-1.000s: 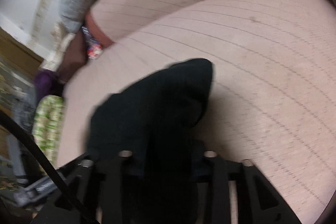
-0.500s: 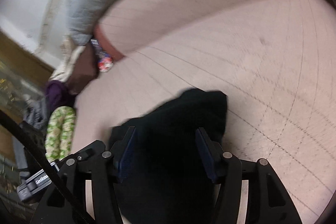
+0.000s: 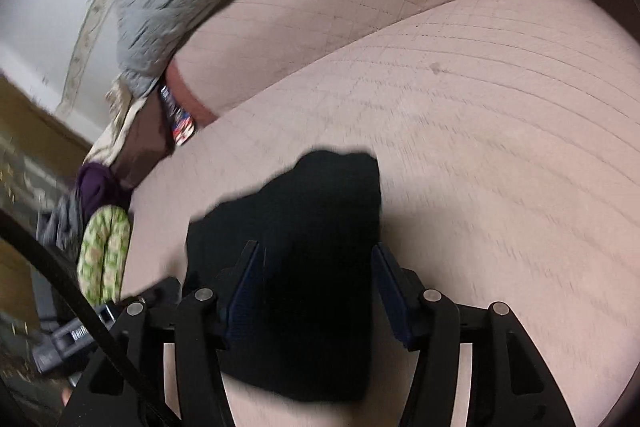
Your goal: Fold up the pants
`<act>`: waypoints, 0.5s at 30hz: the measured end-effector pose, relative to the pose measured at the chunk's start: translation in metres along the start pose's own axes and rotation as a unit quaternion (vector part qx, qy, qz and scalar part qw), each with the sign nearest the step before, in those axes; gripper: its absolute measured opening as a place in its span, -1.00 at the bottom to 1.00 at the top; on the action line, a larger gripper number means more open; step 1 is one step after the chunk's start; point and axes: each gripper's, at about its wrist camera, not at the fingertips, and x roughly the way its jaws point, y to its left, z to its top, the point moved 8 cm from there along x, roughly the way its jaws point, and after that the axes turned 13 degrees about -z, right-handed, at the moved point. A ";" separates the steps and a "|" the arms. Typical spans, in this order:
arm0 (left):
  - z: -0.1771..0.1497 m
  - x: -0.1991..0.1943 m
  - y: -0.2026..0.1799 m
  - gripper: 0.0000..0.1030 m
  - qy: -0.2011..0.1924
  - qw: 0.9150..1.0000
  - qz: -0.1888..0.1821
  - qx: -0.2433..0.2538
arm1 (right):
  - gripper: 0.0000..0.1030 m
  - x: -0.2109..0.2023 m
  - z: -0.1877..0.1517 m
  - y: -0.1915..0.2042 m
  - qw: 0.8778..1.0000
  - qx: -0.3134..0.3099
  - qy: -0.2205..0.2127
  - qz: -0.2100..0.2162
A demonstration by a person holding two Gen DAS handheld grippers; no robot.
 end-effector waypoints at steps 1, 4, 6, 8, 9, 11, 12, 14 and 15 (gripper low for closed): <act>-0.014 -0.012 -0.005 0.26 -0.010 1.000 0.021 0.019 | 0.19 -0.008 -0.015 -0.003 1.000 -0.008 0.001 -0.007; -0.044 -0.040 -0.014 0.28 -0.050 0.993 0.078 0.075 | 0.19 -0.030 -0.067 -0.012 0.999 -0.034 0.001 -0.031; -0.064 -0.063 -0.026 0.50 -0.096 0.980 0.125 0.123 | 0.19 -0.040 -0.093 -0.019 0.998 -0.048 -0.002 -0.051; -0.084 -0.089 -0.041 0.79 -0.154 0.962 0.159 0.160 | 0.19 -0.051 -0.120 -0.022 0.996 -0.057 -0.011 -0.068; -0.091 -0.101 -0.046 0.95 -0.178 0.955 0.164 0.172 | 0.21 -0.054 -0.129 -0.024 0.995 -0.060 -0.017 -0.075; -0.108 -0.129 -0.060 1.00 -0.235 0.938 0.171 0.188 | 0.24 -0.064 -0.145 -0.024 0.992 -0.075 -0.037 -0.094; -0.113 -0.136 -0.065 1.00 -0.251 0.933 0.176 0.189 | 0.26 -0.068 -0.151 -0.024 0.990 -0.084 -0.046 -0.101; -0.121 -0.149 -0.077 1.00 -0.282 0.922 0.184 0.192 | 0.33 -0.075 -0.158 -0.026 0.987 -0.100 -0.061 -0.111; -0.121 -0.150 -0.081 1.00 -0.280 0.921 0.191 0.192 | 0.37 -0.076 -0.160 -0.025 0.986 -0.106 -0.066 -0.113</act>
